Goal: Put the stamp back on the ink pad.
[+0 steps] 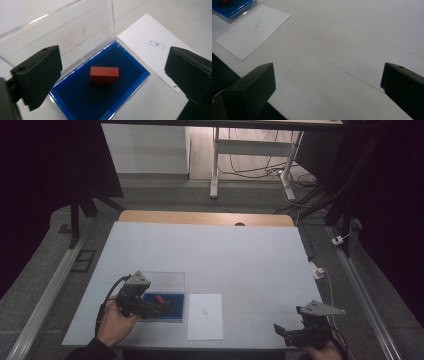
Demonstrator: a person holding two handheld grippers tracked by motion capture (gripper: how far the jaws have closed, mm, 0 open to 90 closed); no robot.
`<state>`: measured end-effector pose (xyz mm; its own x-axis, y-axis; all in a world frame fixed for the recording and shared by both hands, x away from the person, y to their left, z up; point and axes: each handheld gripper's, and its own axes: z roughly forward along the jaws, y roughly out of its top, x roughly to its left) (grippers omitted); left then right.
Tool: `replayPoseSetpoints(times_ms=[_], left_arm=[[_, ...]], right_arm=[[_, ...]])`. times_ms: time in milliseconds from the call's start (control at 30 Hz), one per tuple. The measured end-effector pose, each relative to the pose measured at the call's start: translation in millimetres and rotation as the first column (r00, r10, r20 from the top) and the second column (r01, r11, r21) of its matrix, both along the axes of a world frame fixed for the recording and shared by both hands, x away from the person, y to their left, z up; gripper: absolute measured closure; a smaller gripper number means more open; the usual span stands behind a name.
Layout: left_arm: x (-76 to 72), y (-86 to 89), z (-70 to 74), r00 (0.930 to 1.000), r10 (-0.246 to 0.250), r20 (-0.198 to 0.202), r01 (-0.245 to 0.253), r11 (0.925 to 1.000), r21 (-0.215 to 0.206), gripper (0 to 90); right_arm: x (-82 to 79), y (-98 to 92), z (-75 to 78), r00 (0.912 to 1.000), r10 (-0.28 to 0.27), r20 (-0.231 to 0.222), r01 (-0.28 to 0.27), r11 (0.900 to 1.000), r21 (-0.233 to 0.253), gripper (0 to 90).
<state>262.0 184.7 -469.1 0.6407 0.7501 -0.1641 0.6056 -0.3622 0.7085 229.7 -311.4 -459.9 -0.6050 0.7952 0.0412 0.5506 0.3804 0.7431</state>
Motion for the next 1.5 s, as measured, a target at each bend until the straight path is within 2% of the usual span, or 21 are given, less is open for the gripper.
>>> replayPoseSetpoints(times_ms=[233,567,933,1300,1500], left_arm=[[-8.1,11.1,5.8,0.9998,-0.017,0.013,0.018,0.9980,-0.061,0.0],[-28.4,29.4,7.0,0.9997,0.013,0.019,-0.012,0.9970,-0.076,0.1],[-50.5,57.0,8.0,0.9967,0.075,0.030,-0.072,0.9922,-0.102,0.2],[-69.3,79.5,4.8,0.9926,0.120,0.019,-0.117,0.9856,-0.122,0.2],[-75.8,86.0,-0.8,0.9912,0.132,0.000,-0.131,0.9856,-0.107,0.2]], right_arm=[[0.1,0.0,-0.1,1.0000,0.000,-0.001,0.000,1.000,0.000,0.0],[0.1,-0.5,0.1,1.0000,-0.003,-0.002,0.003,1.000,0.000,0.0],[0.5,-1.5,0.2,1.0000,-0.007,-0.007,0.007,1.000,0.010,0.0],[0.8,-2.5,0.1,0.9998,-0.018,-0.006,0.018,1.000,0.018,0.0],[1.0,-2.7,0.3,0.9997,-0.022,-0.007,0.022,1.000,0.016,0.0]])
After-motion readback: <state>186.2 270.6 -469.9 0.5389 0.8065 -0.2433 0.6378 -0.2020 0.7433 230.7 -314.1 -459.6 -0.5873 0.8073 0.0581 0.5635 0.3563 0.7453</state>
